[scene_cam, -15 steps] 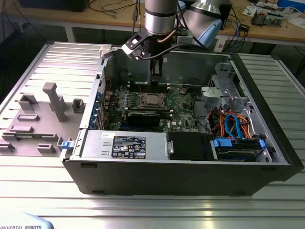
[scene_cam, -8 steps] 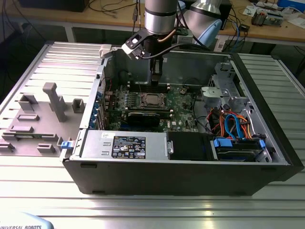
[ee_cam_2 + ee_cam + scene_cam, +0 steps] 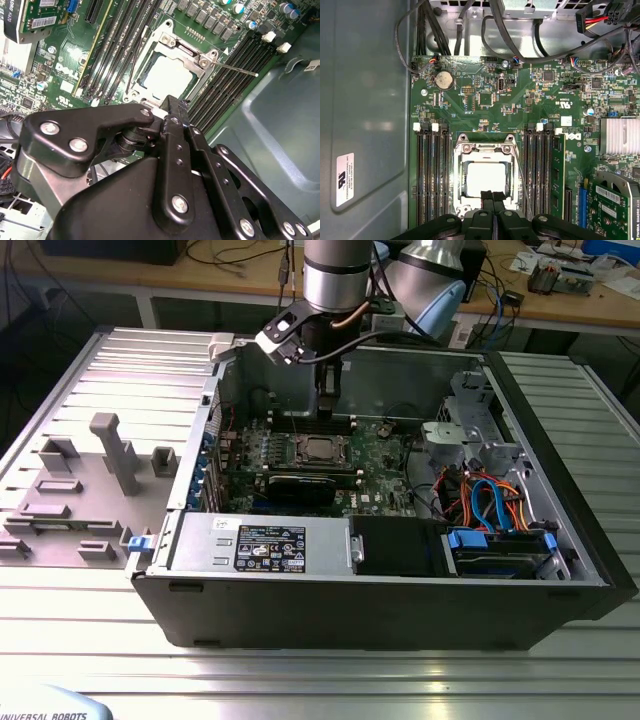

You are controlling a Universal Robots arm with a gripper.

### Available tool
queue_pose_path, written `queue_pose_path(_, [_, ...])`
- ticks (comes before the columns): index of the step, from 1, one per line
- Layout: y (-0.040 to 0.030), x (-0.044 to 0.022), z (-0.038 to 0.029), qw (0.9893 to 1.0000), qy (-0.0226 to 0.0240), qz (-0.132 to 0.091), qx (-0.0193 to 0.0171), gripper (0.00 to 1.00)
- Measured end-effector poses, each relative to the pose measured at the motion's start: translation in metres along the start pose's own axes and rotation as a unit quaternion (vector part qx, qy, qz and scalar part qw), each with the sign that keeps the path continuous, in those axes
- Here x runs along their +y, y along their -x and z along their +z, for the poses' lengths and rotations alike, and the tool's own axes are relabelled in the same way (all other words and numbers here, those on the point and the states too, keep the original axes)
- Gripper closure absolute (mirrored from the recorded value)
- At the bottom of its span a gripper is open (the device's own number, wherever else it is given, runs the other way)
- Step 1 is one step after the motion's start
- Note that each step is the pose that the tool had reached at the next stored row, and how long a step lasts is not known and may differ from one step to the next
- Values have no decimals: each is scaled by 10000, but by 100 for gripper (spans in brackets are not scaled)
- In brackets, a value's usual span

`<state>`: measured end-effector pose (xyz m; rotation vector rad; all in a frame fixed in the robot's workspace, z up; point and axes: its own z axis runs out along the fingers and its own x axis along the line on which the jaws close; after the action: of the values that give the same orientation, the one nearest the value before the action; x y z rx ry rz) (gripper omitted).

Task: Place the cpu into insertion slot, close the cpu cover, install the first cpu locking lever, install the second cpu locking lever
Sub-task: 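Install the first cpu locking lever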

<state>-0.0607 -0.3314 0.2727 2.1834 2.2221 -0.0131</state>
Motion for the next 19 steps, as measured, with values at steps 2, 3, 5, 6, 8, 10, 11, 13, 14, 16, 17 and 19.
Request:
queue_pose_path(2, [0, 0, 0, 10000, 1, -41, 1, 89])
queue_pose_path(3, [0, 0, 0, 10000, 1, -63, 1, 89])
queue_pose_path(5, [0, 0, 0, 9999, 3, -147, 2, 89])
queue_pose_path(6, [0, 0, 0, 9999, 4, -171, 2, 89])
queue_pose_path(8, [0, 0, 0, 9998, 5, -206, 2, 89])
queue_pose_path(10, [0, 0, 0, 9997, 5, -233, 3, 89])
queue_pose_path(11, [0, 0, 0, 9997, 5, -235, 3, 89])
queue_pose_path(13, [0, 0, 0, 9997, 6, -236, 3, 89])
queue_pose_path(14, [0, 0, 0, 9997, 5, -236, 3, 89])
queue_pose_path(16, [0, 0, 0, 9997, 6, -237, 3, 89])
queue_pose_path(17, [0, 0, 0, 9997, 6, -238, 3, 89])
queue_pose_path(19, [0, 0, 0, 9997, 6, -239, 3, 89])
